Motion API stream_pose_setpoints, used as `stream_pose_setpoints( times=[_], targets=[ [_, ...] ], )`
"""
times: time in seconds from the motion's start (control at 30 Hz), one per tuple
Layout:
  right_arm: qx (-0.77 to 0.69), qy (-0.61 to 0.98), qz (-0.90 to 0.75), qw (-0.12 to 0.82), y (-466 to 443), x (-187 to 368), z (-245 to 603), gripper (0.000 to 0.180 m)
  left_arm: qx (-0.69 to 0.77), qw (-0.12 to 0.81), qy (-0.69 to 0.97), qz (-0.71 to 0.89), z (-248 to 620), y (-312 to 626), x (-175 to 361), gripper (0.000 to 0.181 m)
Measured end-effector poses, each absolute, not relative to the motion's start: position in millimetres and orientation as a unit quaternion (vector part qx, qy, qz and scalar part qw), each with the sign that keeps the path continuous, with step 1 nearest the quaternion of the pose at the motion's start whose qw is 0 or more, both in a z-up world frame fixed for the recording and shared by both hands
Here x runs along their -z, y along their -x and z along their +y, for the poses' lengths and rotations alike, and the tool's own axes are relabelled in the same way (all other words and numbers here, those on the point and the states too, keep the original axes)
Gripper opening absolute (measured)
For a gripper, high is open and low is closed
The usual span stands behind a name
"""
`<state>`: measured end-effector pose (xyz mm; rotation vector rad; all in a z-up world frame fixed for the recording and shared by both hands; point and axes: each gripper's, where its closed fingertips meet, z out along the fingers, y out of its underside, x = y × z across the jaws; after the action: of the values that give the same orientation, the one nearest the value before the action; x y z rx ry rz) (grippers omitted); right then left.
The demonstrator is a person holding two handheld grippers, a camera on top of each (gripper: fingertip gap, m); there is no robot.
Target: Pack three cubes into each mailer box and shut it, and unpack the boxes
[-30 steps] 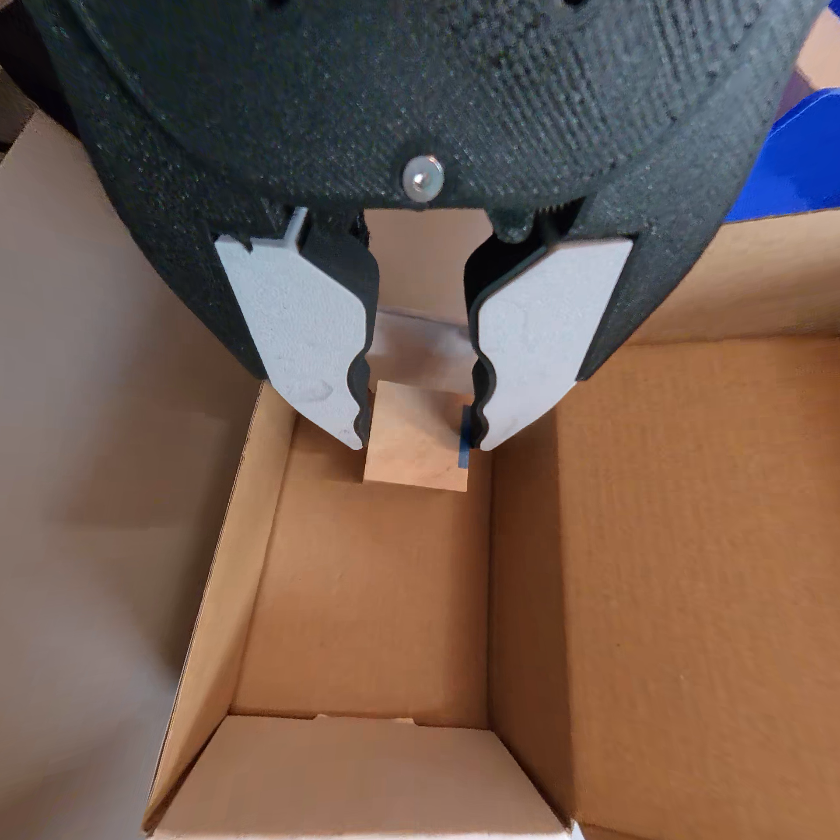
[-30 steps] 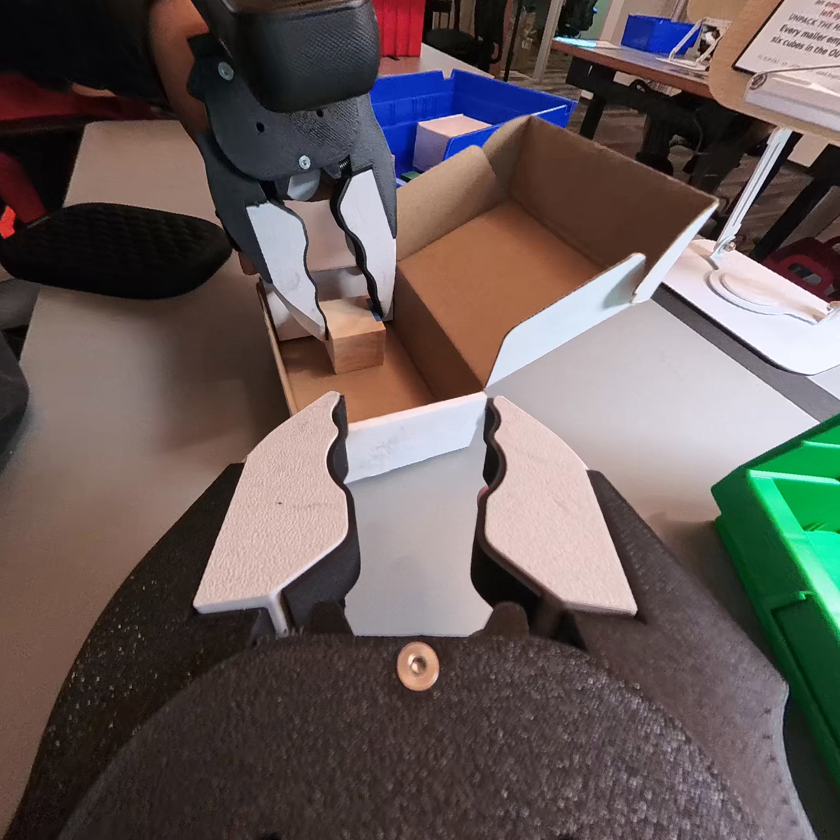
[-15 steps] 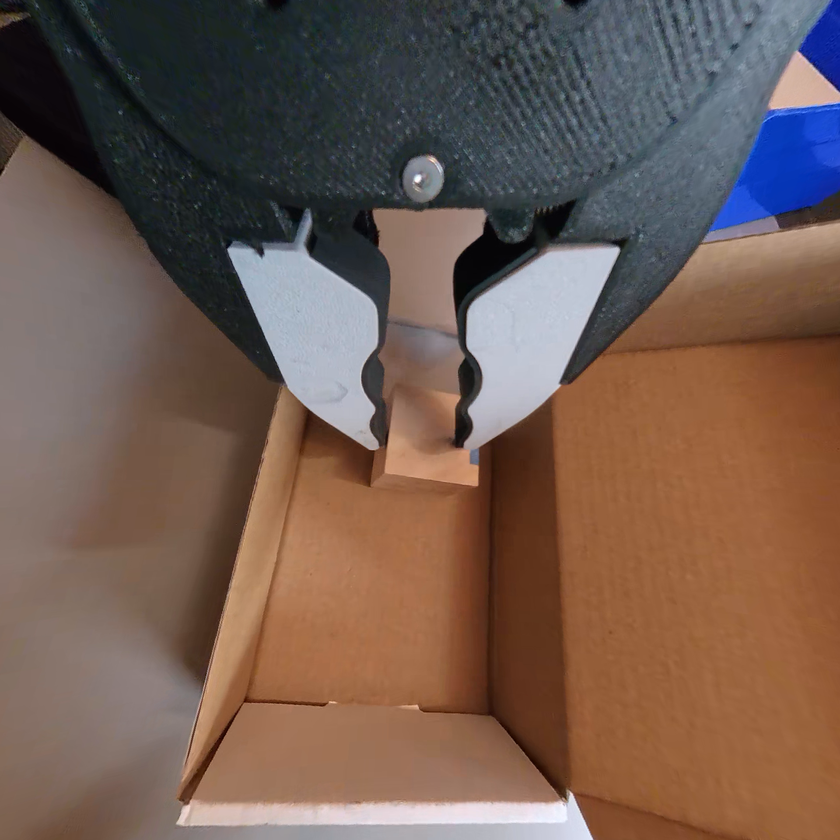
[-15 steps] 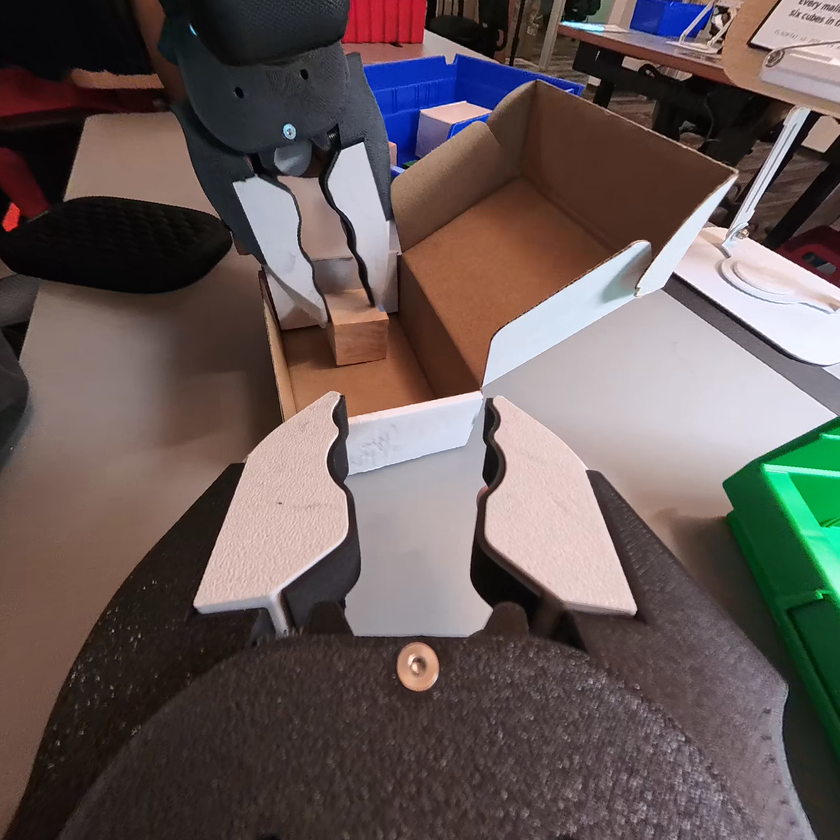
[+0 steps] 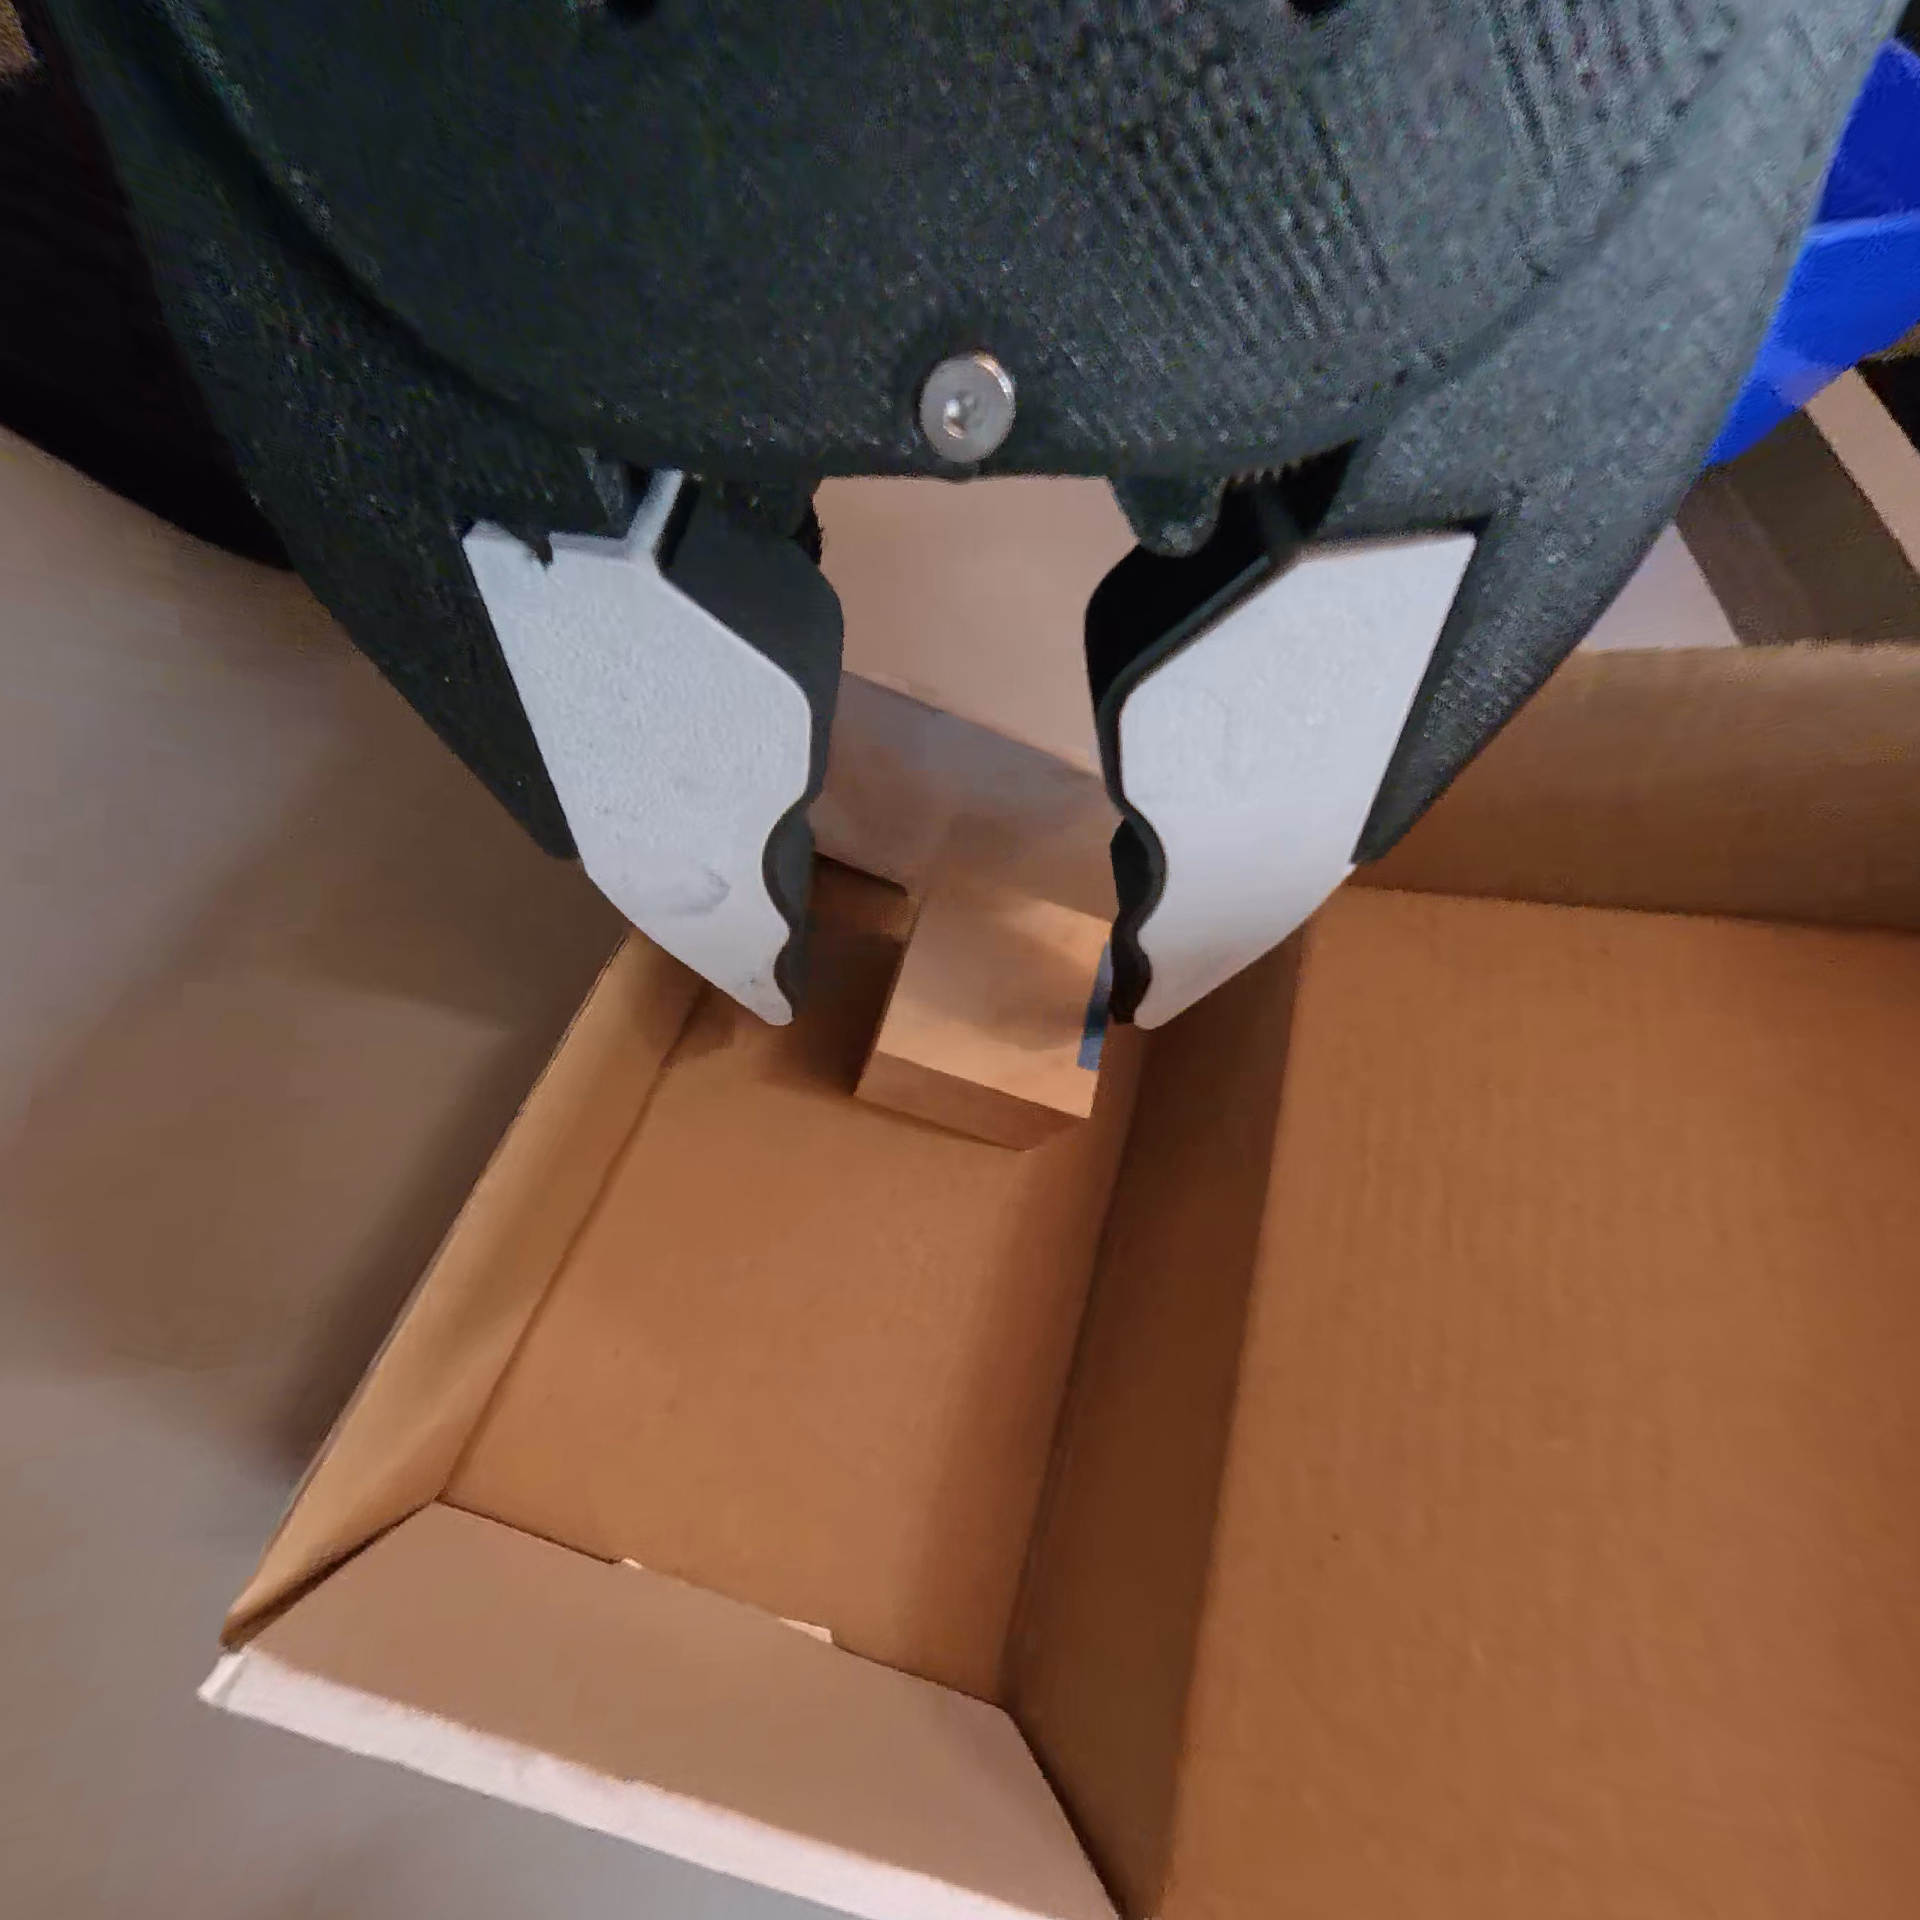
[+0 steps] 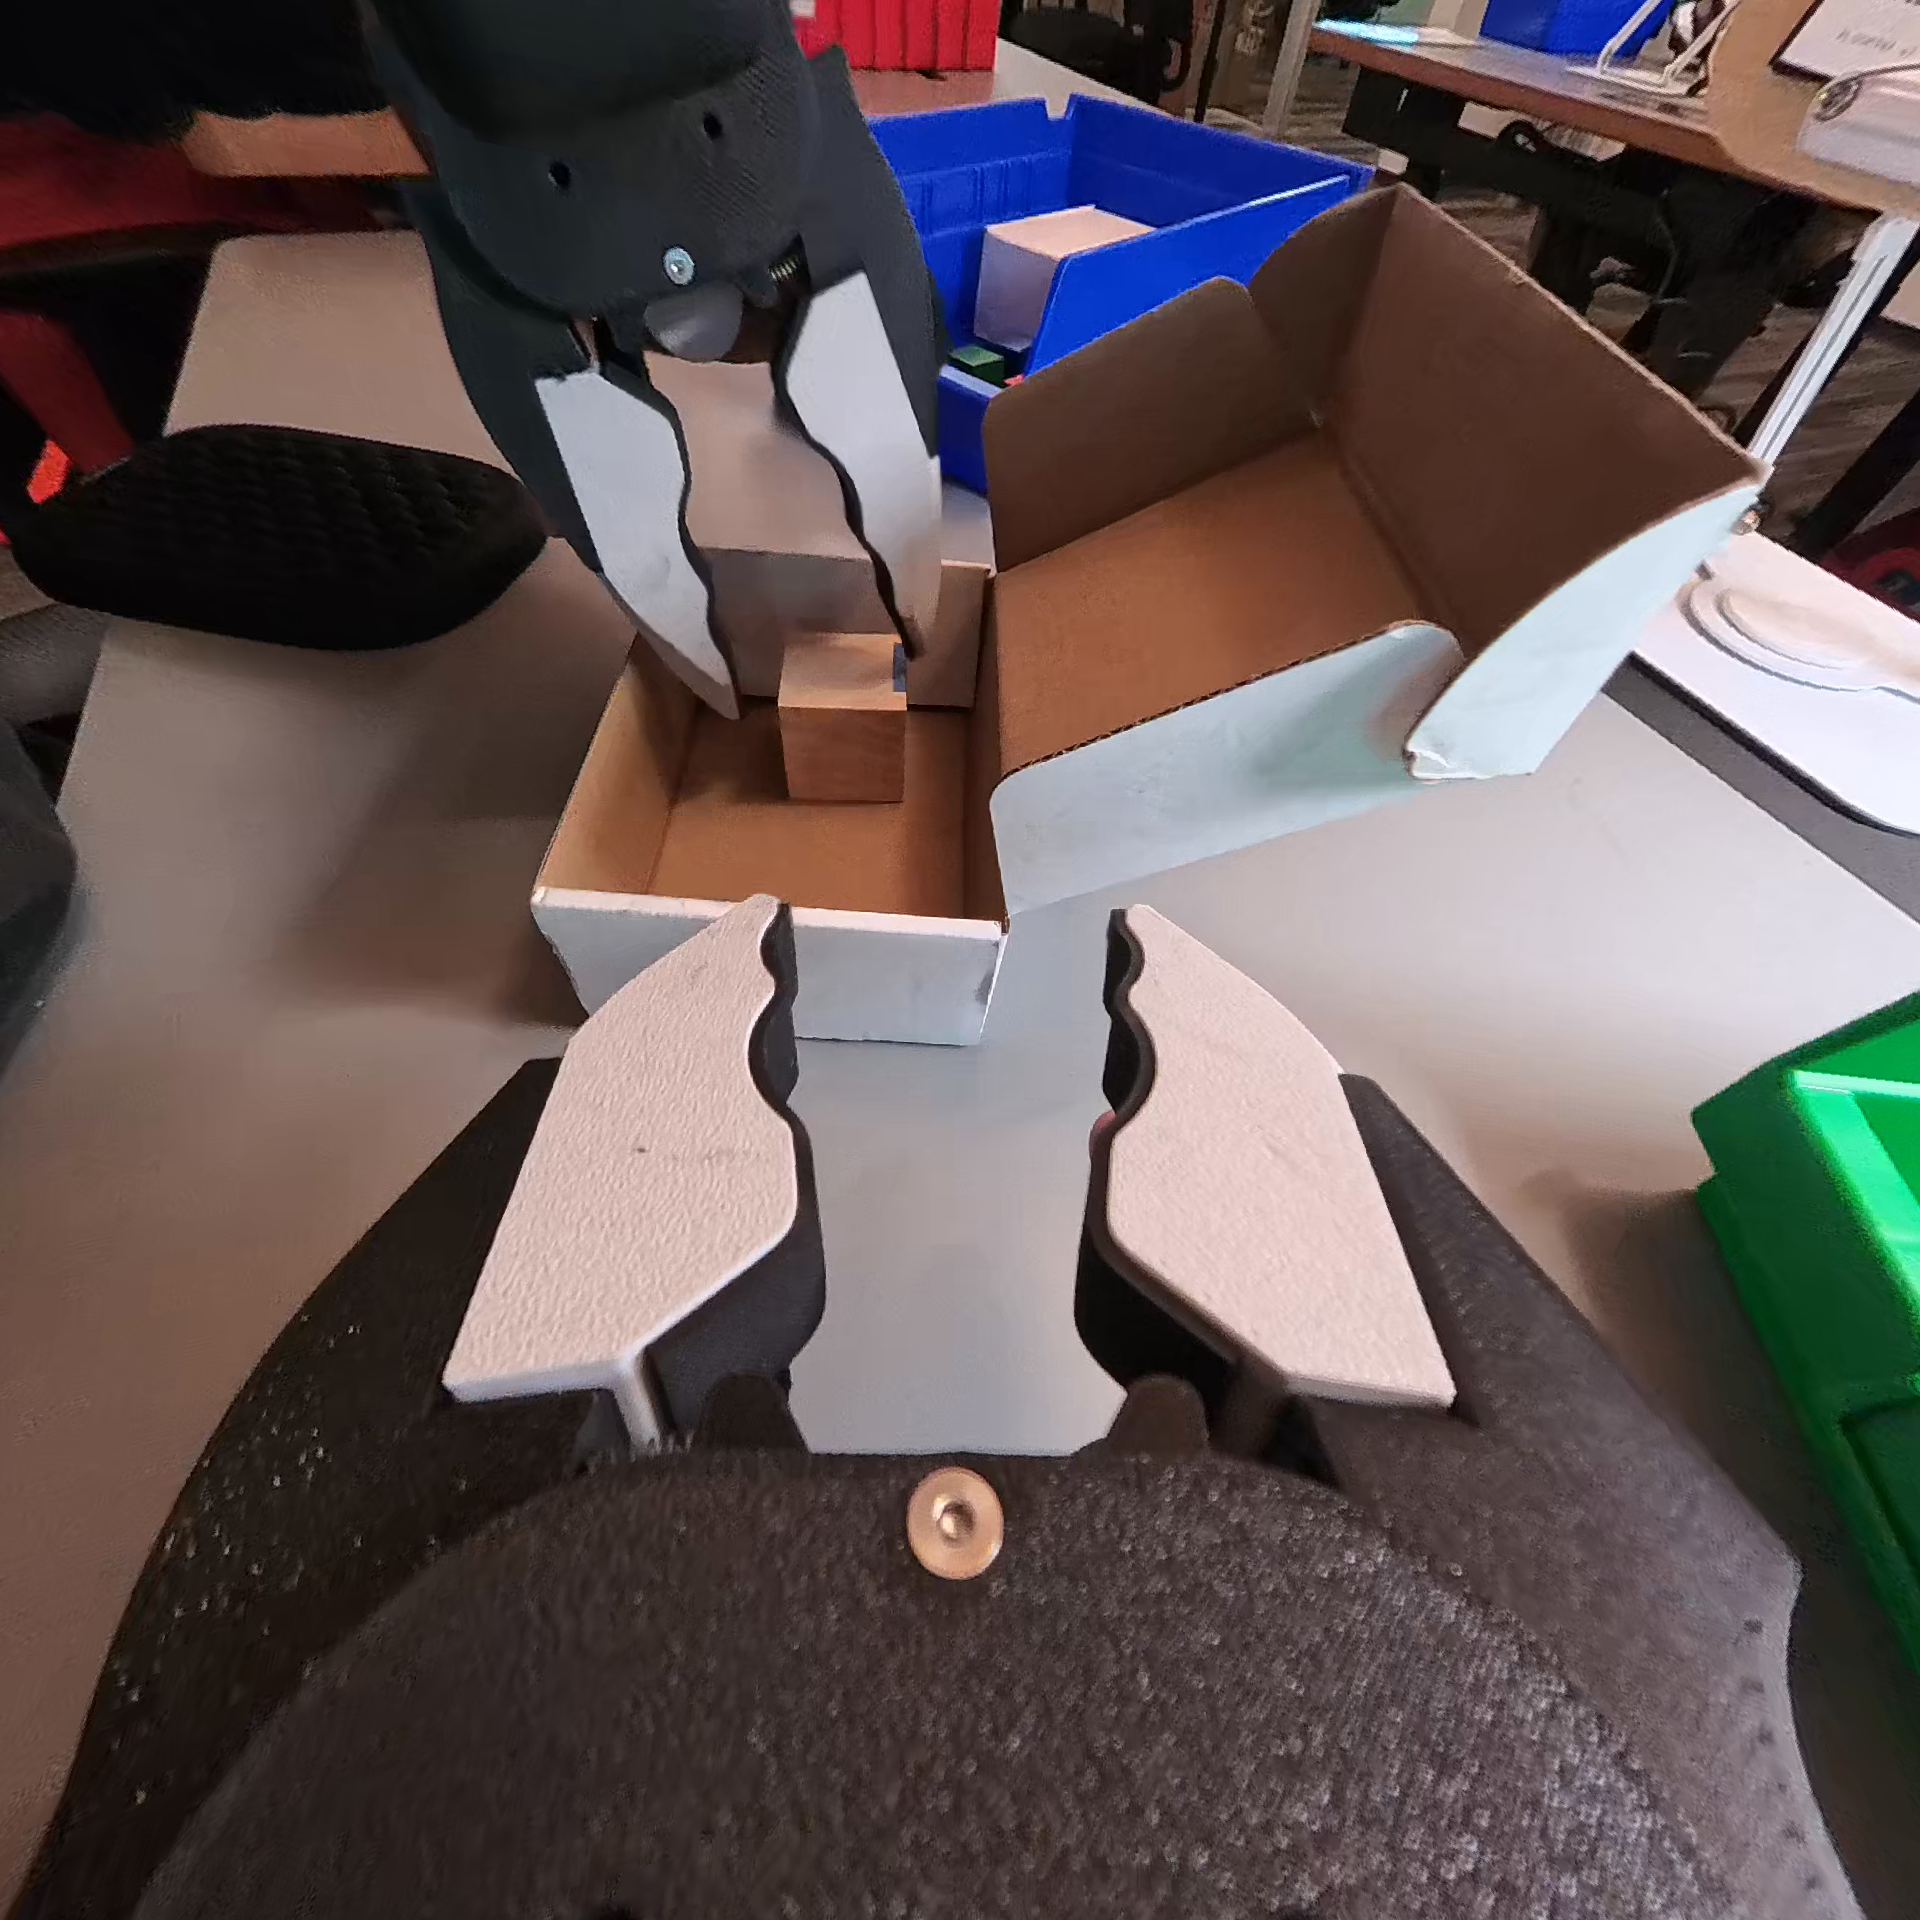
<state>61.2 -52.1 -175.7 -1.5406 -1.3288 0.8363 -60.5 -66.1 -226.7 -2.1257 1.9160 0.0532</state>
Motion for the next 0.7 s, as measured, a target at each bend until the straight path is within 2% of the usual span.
stream_pose_setpoints(
  times=[0.03, 0.33, 0.5, 0.7],
  targets=[
    [-0.338, 0.623, -0.540, 0.453, -61, 176, -53, 0.057, -0.014, 0.129, 0.734, 0.666, -68, 60, 229, 0.056],
    [-0.333, 0.642, -0.544, 0.426, -52, 180, -64, 0.057, -0.042, 0.161, 0.739, 0.653, -61, 51, 230, 0.056],
    [-0.341, 0.588, -0.595, 0.429, -32, 168, -99, 0.053, -0.037, 0.148, 0.714, 0.684, -58, 58, 223, 0.060],
    [-0.221, 0.560, -0.706, 0.373, -18, 209, -126, 0.055, -0.057, 0.106, 0.661, 0.741, -54, 68, 228, 0.062]
  ],
)
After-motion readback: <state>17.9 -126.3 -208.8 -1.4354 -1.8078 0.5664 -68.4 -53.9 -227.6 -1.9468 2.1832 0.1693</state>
